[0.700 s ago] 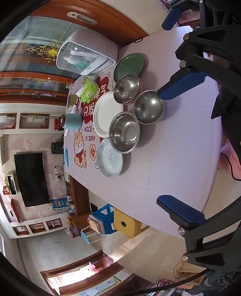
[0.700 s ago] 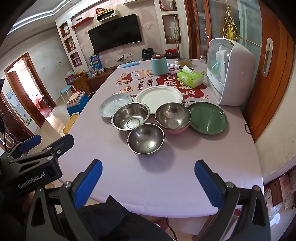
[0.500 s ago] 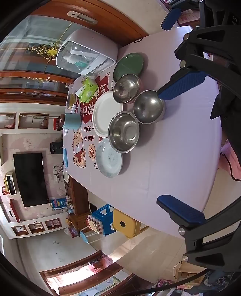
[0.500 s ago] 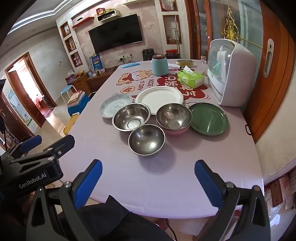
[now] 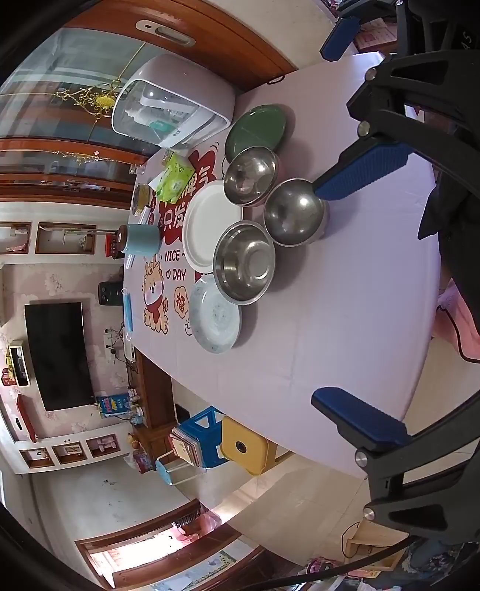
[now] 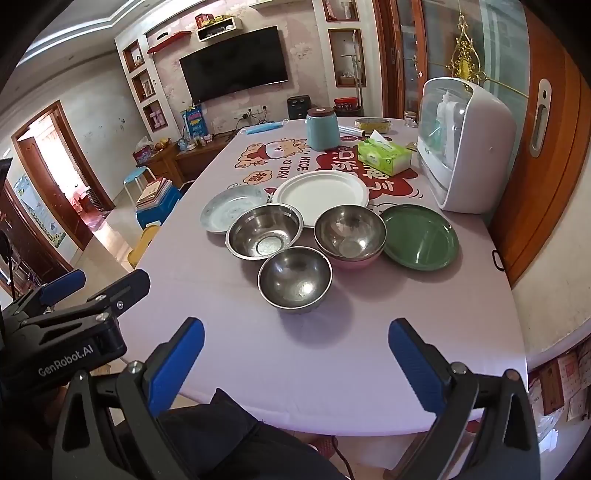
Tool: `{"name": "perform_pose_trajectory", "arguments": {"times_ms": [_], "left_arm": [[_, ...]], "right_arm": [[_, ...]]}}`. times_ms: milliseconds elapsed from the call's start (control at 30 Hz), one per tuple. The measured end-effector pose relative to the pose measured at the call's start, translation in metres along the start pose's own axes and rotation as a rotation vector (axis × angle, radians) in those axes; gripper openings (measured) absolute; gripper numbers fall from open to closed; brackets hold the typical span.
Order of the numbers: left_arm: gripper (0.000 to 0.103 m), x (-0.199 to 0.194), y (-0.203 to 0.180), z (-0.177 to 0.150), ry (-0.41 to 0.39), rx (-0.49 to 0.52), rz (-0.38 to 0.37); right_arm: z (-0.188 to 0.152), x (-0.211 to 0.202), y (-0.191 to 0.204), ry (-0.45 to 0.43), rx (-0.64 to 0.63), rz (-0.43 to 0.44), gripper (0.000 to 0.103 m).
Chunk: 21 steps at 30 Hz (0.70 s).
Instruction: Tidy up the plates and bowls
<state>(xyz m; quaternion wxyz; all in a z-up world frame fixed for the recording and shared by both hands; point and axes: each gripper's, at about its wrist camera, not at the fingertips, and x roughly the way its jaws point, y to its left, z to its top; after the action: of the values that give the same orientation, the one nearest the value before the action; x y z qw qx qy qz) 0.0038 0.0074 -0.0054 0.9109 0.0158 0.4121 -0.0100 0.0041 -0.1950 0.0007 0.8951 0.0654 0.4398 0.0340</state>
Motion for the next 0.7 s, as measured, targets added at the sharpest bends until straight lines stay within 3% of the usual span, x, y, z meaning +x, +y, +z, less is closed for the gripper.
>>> {"name": "perform_pose_trajectory", "arguments": {"times_ms": [700], "left_arm": [[0.101,-0.0005,-0.0014,0.0,0.005,-0.002,0.002]], "right_arm": [[-0.0004,0.0003,-0.0028,0.004,0.0,0.005,0.1]]}}
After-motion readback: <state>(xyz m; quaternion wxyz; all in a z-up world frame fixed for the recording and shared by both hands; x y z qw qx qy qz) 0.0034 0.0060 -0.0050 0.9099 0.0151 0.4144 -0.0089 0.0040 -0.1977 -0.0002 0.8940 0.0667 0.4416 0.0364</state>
